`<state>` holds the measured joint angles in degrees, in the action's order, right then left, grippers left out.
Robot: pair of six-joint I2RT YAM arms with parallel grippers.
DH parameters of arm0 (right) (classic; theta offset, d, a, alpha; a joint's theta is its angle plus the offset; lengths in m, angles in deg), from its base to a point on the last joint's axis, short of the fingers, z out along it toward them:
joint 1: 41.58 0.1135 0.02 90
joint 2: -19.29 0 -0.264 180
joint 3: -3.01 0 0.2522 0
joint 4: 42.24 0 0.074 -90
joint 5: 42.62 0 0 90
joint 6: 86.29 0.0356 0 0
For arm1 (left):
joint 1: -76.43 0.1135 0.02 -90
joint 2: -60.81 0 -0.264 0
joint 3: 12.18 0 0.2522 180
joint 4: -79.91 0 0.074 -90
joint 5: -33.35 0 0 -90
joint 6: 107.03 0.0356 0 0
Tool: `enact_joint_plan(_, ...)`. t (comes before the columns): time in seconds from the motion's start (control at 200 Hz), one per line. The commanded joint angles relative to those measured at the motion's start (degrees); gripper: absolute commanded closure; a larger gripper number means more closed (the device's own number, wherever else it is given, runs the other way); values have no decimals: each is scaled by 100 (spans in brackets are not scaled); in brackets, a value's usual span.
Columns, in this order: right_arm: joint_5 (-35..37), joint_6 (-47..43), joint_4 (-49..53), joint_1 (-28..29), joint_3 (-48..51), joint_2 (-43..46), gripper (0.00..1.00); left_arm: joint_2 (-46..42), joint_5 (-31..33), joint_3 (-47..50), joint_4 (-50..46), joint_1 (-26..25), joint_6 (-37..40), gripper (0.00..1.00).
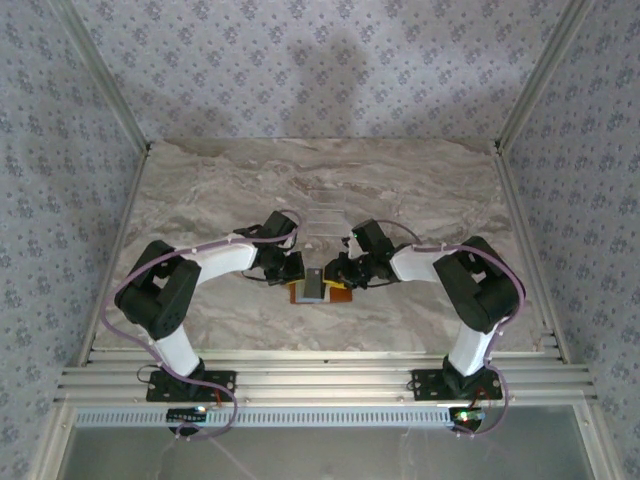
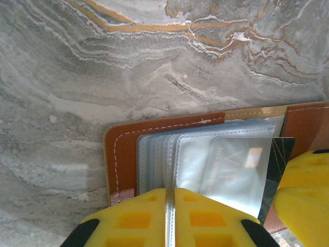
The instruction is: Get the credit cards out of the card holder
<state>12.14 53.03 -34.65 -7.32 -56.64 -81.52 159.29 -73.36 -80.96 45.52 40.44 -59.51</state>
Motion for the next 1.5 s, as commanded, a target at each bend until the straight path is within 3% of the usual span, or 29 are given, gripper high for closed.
enact_joint_plan(0.0,-176,167,-194,38,82,-81,75,339,133,97,-425,-27,109,89)
enact_joint_plan(0.28,-246,158,-207,37,73,-227,77,356,124,90,-434,-31,109,89)
enact_joint_plan(0.495,-151,115,-120,-13,114,-156,85,348,133,98,-451,-31,113,89)
enact_joint_plan(1.094,12,-655,1138,-402,168,641,90,330,155,54,-478,-43,187,90)
enact_joint_plan(1.319,385,-1283,2066,-502,-187,1005,91,322,107,-103,-408,-137,230,89)
enact_joint_plan(1.494,795,-2597,3069,-590,-820,1104,95,147,145,-210,-416,-163,276,87)
